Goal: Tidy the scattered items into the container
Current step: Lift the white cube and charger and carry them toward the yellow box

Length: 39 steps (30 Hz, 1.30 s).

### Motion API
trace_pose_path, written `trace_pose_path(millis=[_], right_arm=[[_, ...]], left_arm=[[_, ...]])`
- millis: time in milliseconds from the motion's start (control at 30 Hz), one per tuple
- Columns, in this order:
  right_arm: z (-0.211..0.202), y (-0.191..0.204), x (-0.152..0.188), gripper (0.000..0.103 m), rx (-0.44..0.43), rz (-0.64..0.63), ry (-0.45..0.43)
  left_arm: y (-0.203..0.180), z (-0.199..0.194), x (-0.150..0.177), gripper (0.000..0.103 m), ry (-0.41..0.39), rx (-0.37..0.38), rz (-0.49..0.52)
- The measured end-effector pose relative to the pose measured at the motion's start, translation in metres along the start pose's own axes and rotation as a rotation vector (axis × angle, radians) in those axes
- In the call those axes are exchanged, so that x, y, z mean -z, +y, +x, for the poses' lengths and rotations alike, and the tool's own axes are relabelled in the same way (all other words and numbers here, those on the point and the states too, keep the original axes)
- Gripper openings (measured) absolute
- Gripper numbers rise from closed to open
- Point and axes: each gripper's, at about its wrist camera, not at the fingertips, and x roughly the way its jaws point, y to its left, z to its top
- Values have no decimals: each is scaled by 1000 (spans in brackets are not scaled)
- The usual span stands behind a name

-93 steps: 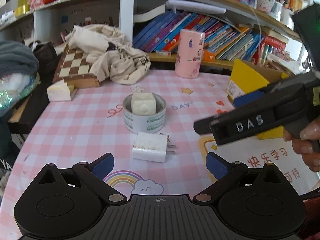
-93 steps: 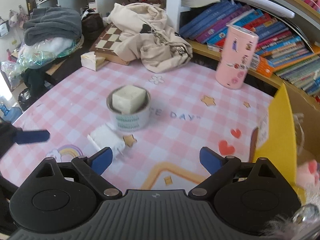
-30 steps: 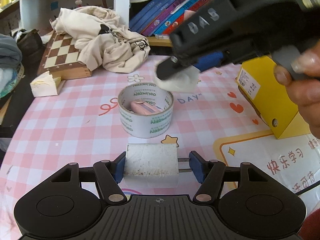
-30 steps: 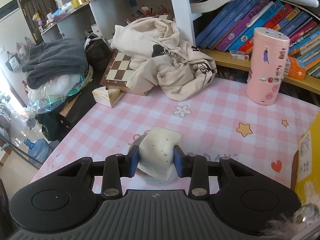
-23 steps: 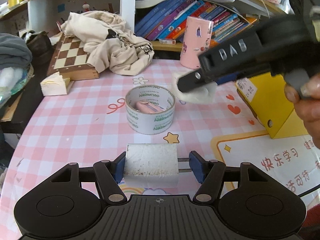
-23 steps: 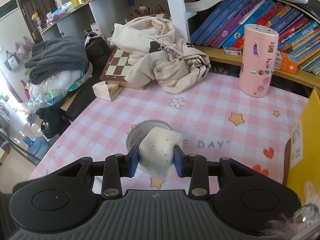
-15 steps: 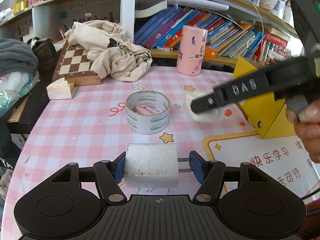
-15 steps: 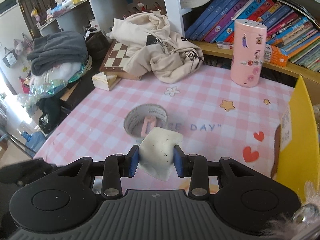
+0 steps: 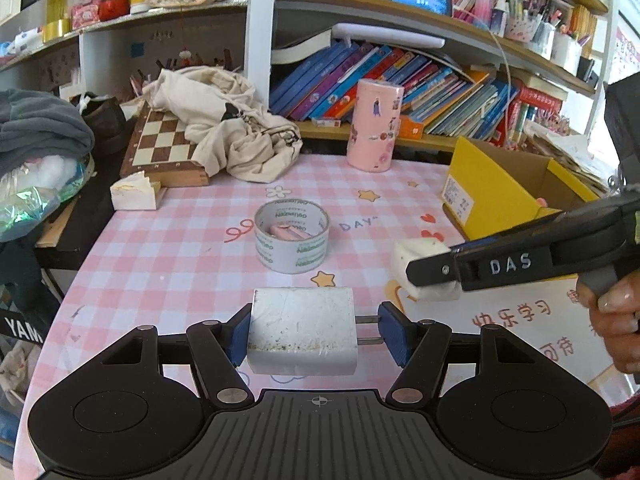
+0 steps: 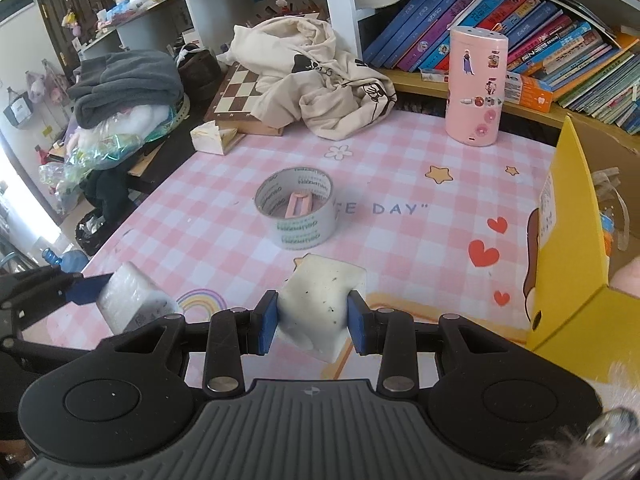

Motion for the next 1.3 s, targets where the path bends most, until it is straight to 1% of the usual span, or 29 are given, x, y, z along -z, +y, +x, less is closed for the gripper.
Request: trace_pose_path(millis=[233, 733, 967, 1300], right_arm=[[-16, 3, 14, 34, 10, 3, -13], [-48, 2, 48, 34, 49, 61, -37], [-61, 2, 64, 34, 82, 86, -34], [-84, -19, 87, 34, 172, 174, -31]], left_arm=[[-9, -16, 4, 65, -24, 6, 11], [-31, -37, 10, 65, -52, 62, 83], [-43, -39, 14, 65, -46, 115, 112], [-68, -32, 15, 65, -29, 214, 163]])
